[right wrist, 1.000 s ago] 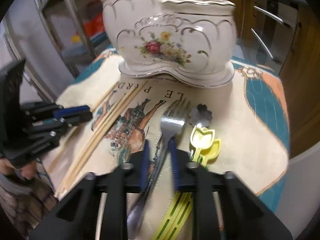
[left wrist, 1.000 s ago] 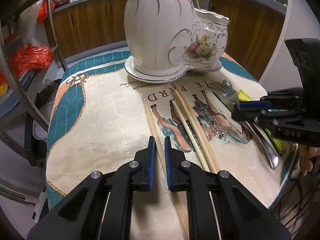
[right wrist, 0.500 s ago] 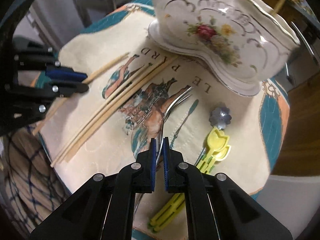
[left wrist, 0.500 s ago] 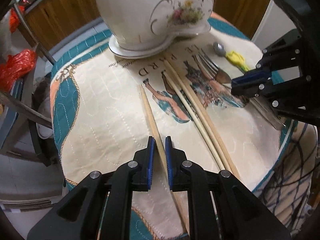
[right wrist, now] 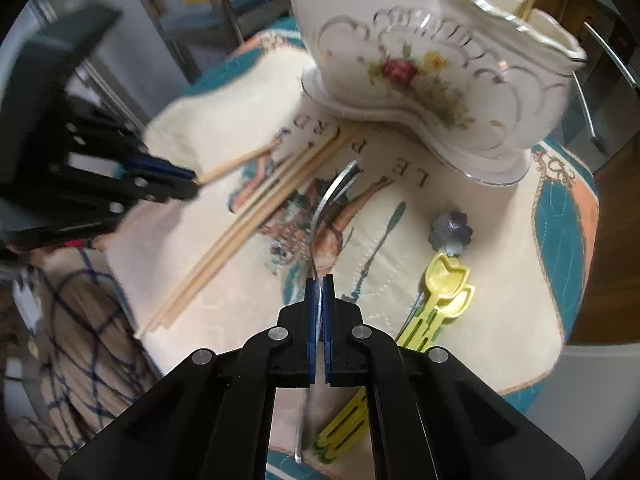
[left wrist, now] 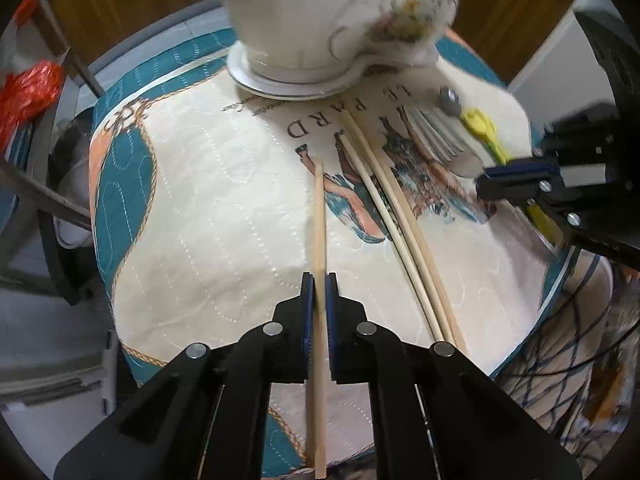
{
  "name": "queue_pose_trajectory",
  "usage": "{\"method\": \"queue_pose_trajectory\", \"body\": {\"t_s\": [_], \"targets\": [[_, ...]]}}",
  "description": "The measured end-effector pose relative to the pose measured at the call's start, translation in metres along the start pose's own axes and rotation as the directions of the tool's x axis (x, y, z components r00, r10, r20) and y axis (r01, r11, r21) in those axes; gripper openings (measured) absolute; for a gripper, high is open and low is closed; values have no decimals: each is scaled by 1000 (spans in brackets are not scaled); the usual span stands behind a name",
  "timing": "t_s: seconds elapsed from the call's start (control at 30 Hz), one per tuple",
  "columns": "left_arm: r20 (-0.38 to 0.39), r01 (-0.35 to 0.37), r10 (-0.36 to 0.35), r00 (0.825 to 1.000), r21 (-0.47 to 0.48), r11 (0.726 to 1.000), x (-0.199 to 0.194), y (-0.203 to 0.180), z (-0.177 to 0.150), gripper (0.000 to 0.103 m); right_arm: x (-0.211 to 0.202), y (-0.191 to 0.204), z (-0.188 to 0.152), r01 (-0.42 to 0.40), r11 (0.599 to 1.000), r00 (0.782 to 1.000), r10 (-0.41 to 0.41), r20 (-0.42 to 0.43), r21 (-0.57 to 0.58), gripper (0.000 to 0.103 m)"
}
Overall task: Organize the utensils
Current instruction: 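Grasp another chopstick with the left tool while the right tool grasps the silver fork, then lower the chopstick and silver fork into the holder cups and open both tools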
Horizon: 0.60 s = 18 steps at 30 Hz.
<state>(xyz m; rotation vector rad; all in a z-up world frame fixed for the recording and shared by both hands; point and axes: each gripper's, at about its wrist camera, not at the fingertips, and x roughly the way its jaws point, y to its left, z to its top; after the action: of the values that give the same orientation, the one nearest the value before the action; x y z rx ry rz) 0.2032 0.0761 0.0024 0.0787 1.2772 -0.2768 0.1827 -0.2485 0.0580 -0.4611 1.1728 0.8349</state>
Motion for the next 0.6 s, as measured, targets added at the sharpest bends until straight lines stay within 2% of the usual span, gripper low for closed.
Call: {"method": "queue_pose_trajectory", "body": {"t_s": [0.13,0.27,0.3,0.37,0.43,0.47,0.5,0.6], "targets": [[127,26,-20,992,-44,999,-15,10,-15,5,-24,3,-5,-11,1000,993,11,118,-6,4],[315,54,-21,949,-95,994,-46,16,-28,5,-47,2,-7,-18,1000,962,17,271,0,4],[360,62,-20,933,-104,993,-54,17,-30,5,-52,-1,-7,-15,1000,956,14,294,2,4],[463,103,-35,886,-122,987,-70,14,-40,6,-60,-2,-7,-11,1000,936,8,351,8,4],[565,129,-20,825,-152,980,-85,14,-44,6,-63,2,-6,21,1000,920,-23,390,9,4],[589,140,-21,808,-157,978,-87,11,-42,6,-65,2,-5,24,1000,914,-26,405,9,4],[623,159,-25,782,-160,974,-91,10,-42,6,-67,0,-5,16,1000,905,-19,425,12,4],[682,176,-32,731,-143,974,-93,1,-30,6,-74,-5,-5,17,1000,881,-23,473,17,4]]}}
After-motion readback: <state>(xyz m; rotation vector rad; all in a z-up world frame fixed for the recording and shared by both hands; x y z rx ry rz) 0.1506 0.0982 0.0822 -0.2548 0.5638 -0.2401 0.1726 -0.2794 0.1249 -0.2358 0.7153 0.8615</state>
